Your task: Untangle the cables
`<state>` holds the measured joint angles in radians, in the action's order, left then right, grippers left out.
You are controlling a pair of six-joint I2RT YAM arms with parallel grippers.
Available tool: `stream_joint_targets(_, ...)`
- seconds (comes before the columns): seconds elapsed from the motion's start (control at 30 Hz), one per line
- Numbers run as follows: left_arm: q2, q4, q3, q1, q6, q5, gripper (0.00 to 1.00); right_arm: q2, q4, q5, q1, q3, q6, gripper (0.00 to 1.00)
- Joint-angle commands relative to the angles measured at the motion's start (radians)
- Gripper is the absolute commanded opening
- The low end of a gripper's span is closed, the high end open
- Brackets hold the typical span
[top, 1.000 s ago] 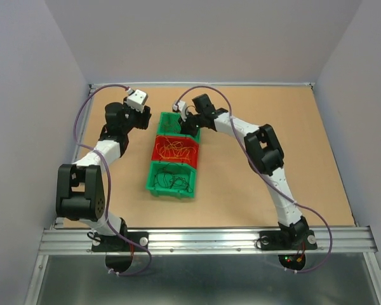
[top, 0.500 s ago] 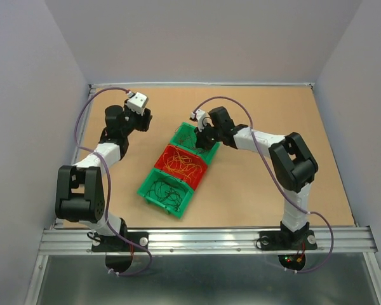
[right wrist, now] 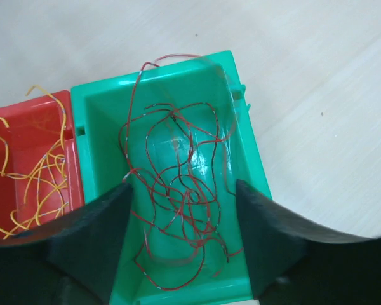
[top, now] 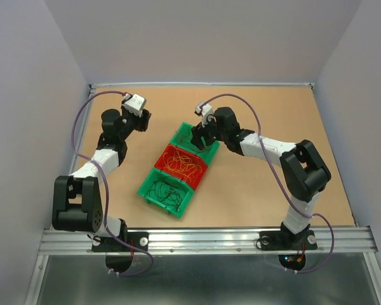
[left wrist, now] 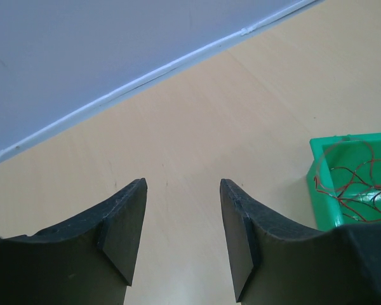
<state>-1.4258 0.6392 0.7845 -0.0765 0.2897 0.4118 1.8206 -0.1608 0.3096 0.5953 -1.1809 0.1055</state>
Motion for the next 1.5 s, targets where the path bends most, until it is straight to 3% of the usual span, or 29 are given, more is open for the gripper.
stream_joint_targets(0.0,0.041,0.074,-0.011,0.003,0.006,0.013,0.61,0.023,0.056,-0.076,0.030,-0.060,0.005,0.77)
stream_joint_targets(0.07,0.041,0.076,-0.011,0.003,0.005,0.013,0.61,-0.047,-0.008,-0.104,0.037,-0.001,0.000,0.78)
stream_joint_targets(0.23,0.063,0.091,-0.033,0.003,0.011,0.005,0.61,-0.334,-0.458,-0.038,0.037,0.323,-0.072,0.78)
stream_joint_targets(0.47,0.166,0.276,-0.138,0.007,-0.046,-0.088,0.61,-0.547,-0.505,-0.190,0.037,0.474,-0.090,0.83)
stream_joint_targets(0.67,0.330,0.494,-0.287,0.014,-0.218,-0.332,0.61,-0.708,-0.687,-0.383,0.037,0.619,-0.174,0.85)
stream_joint_targets(0.8,0.427,0.566,-0.378,0.014,-0.222,-0.305,0.61,-0.860,-0.793,-0.544,0.038,0.756,-0.182,0.84)
stream_joint_targets(0.87,0.487,0.651,-0.424,0.014,-0.212,-0.266,0.61,-0.970,-0.977,-0.609,0.037,0.909,-0.182,0.84)
stream_joint_targets(0.9,0.522,0.683,-0.473,0.014,-0.207,-0.249,0.61,-1.010,-1.149,-0.625,0.037,0.967,-0.167,0.84)
stream_joint_targets(0.97,0.554,0.781,-0.520,0.014,-0.173,-0.193,0.61,-1.079,-1.320,-0.652,0.037,1.134,-0.144,0.84)
stream_joint_targets(1.03,0.590,0.832,-0.576,0.014,-0.150,-0.147,0.61,-1.100,-1.463,-0.693,0.035,1.201,-0.115,0.87)
stream_joint_targets(1.2,0.593,0.861,-0.602,0.012,-0.097,-0.030,0.62,-1.092,-1.471,-0.748,0.035,1.210,-0.055,0.88)
stream_joint_targets(1.47,0.568,0.856,-0.593,0.012,-0.078,-0.028,0.62,-1.064,-1.470,-0.661,0.035,1.195,-0.066,0.87)
